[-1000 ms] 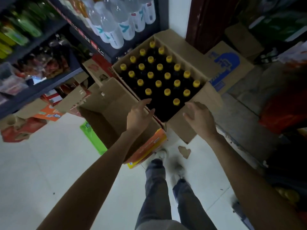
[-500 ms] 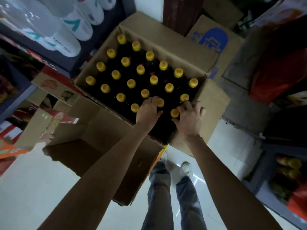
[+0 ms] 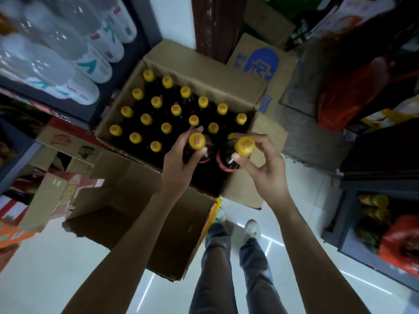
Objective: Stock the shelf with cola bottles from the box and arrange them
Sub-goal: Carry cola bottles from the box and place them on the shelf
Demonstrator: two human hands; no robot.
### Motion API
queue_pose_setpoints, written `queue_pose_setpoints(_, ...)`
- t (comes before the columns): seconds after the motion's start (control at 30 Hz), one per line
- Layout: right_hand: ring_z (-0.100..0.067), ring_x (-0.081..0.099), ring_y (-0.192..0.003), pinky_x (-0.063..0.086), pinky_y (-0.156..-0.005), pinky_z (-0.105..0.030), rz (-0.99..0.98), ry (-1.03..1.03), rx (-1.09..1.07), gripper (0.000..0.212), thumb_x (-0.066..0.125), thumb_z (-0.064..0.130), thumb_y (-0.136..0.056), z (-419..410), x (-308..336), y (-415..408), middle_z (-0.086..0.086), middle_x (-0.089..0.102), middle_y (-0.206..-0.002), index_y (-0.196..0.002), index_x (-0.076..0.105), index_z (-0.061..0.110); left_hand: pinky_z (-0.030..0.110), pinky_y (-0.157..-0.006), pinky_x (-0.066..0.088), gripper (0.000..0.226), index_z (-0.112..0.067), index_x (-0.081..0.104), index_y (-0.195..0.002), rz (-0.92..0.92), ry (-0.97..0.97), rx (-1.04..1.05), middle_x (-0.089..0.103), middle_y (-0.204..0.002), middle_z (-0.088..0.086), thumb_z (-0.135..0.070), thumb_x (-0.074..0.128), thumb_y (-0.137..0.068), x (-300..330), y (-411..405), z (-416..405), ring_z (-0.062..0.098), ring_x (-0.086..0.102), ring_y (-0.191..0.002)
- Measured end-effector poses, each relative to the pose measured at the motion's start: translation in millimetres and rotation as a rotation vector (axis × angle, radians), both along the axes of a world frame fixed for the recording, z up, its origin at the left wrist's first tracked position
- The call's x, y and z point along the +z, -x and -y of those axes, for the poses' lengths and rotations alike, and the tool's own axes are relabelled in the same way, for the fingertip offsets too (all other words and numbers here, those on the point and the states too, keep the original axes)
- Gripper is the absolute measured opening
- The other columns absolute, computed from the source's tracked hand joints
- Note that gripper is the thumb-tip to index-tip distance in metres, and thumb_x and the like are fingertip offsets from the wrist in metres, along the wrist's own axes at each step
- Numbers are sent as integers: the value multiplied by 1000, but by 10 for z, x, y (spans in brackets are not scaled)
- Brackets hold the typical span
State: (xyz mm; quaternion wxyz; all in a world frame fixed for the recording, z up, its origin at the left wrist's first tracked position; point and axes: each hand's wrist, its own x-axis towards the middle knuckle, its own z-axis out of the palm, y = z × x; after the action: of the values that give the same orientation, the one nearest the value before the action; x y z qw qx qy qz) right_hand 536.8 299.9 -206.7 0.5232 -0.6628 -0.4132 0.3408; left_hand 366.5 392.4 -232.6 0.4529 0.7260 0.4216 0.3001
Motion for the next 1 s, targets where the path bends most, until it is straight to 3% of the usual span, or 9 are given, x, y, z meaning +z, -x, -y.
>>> queue_pose_setpoints(0.07, -21, 60, -111, 45, -96, -36, -182, -88, -16, 24, 70, 29, -82, 103, 333, -69, -6, 67, -113, -102, 57, 25, 19, -102, 39, 34, -10, 52, -127, 80, -6, -55, 57, -127, -5, -18, 57, -93, 388, -21, 83, 3, 50, -125)
queue_pose_setpoints(0.17, -27, 59, -102, 46, -91, -35, -296, -226, -103, 36, 70, 37, -84, 342, 734, -168, -19, 63, -107, -104, 55, 12, 28, -103, 39, 31, -9, 51, -121, 189, -41, -159, 58, -121, 7, -22, 51, -92, 876, -87, 238, 17, 52, -122)
queue_pose_setpoints(0.27, -28, 57, -98, 45, -90, -36, -318, -317, -228, 36, 66, 38, -87, 663, 1057, -258, -8, 63, -102, -106, 55, 8, 26, -96, 41, 23, -19, 51, -113, 257, -24, -184, 59, -109, -12, -33, 49, -95, 1264, -244, 376, 10, 56, -106)
queue_pose_setpoints(0.37, -20, 59, -96, 45, -90, -33, -227, -349, -357, 22, 53, 28, -93, 1129, 1272, -368, 3, 66, -99, -107, 57, 11, 30, -94, 43, 26, -21, 55, -110, 277, -47, -244, 63, -106, -14, -42, 46, -97, 1480, -478, 652, 13, 59, -104)
queue_pose_setpoints(0.43, -13, 59, -93, 45, -89, -28, -149, -334, -440, 16, 46, 29, -96, 1528, 1352, -444, 12, 65, -95, -103, 60, 26, 31, -95, 44, 21, -23, 56, -109, 237, -51, -304, 65, -104, -13, -36, 43, -98, 1544, -649, 969, 12, 61, -104)
queue_pose_setpoints(0.53, -1, 54, -85, 42, -81, -20, -35, -254, -573, 20, 40, 25, -101, 2256, 1373, -599, 22, 60, -86, -94, 55, 36, 26, -86, 46, 23, -19, 54, -102, 172, -132, -383, 62, -92, -12, -34, 40, -94, 1624, -934, 1615, 5, 61, -92)
queue_pose_setpoints(0.7, -8, 46, -72, 36, -67, -22, 125, -173, -727, 32, 37, 40, -97, 3737, 1412, -921, -1, 51, -77, -96, 50, 11, 18, -83, 44, 51, 0, 57, -98, 185, -360, -586, 61, -92, -14, -46, 35, -97, 1831, -1549, 2959, 11, 62, -90)
queue_pose_setpoints(0.83, -2, 52, -78, 41, -71, -22, 184, -165, -789, 22, 39, 39, -98, 4897, 1593, -1235, 16, 57, -81, -98, 52, 21, 24, -85, 45, 28, -10, 54, -98, 319, -299, -685, 61, -93, -7, -34, 39, -98, 2046, -2108, 4043, 12, 61, -90)
queue_pose_setpoints(1.0, -12, 49, -75, 39, -68, -32, 327, -223, -839, 27, 40, 44, -96, 6104, 2043, -1749, 2, 53, -80, -101, 55, 22, 23, -85, 44, 20, -7, 51, -101, 519, -251, -799, 60, -96, -4, -24, 41, -96, 2472, -2805, 5181, 11, 59, -90)
